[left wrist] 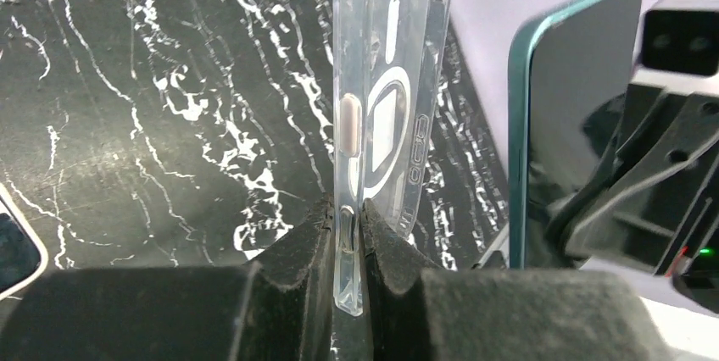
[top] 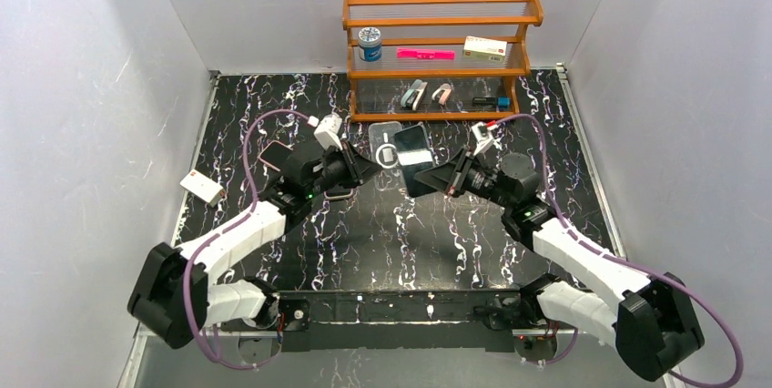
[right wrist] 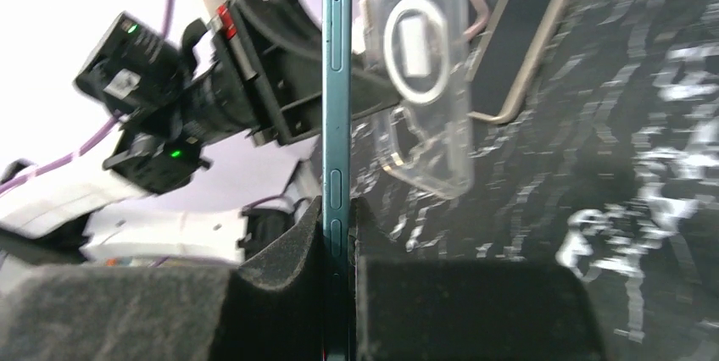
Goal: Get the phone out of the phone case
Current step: Remove the phone case from the phone, then place the phone case at the center of the board, then place the phone at the center of the board.
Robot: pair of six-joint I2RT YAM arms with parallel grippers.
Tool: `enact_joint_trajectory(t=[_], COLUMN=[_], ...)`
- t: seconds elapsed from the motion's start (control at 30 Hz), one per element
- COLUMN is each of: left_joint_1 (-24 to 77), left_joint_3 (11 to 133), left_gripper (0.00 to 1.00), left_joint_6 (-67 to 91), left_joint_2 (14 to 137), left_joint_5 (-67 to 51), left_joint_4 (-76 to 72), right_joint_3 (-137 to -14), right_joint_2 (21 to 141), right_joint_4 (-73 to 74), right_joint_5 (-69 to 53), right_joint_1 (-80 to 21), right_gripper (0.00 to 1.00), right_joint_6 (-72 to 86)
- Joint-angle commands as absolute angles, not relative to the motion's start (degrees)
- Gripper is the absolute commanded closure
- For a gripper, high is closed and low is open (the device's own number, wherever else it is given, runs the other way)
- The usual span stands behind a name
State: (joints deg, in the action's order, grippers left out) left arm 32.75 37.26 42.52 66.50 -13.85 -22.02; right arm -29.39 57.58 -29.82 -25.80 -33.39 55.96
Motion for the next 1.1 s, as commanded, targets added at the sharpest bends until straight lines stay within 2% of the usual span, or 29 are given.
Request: enact_joint_trajectory(t=[0.0, 0.17, 0.33, 0.63, 0.9, 1.07], left_joint_1=[32.67, 32.61, 32.61, 32.54, 32.09, 32.04], left_joint_3=[41.81, 46.01, 50.78, 58.05, 62.4, 63.28], left_gripper=[1.0, 1.0, 1.0, 1.0, 1.0, 0.92], left_joint_6=[37.94, 38.97, 40.92, 45.94, 48.62, 48.75], left_joint_2=[72.39, 81.9, 92.17, 106.65, 114.21, 115.78], left_joint_5=[-13.58, -16.84, -19.27, -23.43, -23.02, -22.76], left_joint_4=[-17.38, -18.92, -20.58, -22.59, -21.33, -19.97], right_joint_3=[-30.76, -30.1, -31.84, -36.58, -38.42, -39.6], right_joint_2=[55.54, 58.73, 68.01, 83.82, 94.18, 99.59], right_joint_4=[-25.37, -24.54, -26.61, -28.97, -33.05, -36.36], right_joint_5=[-24.64, -24.71, -26.78, -28.45, -30.2, -32.51], right_joint_1=[-25.48, -17.66, -13.08, -11.78, -11.31, -11.04], right_gripper=[0.99, 0.99, 0.99, 0.99, 0.99, 0.99], right_joint_6=[48.85, 45.07, 42.96, 40.69, 41.41, 42.54])
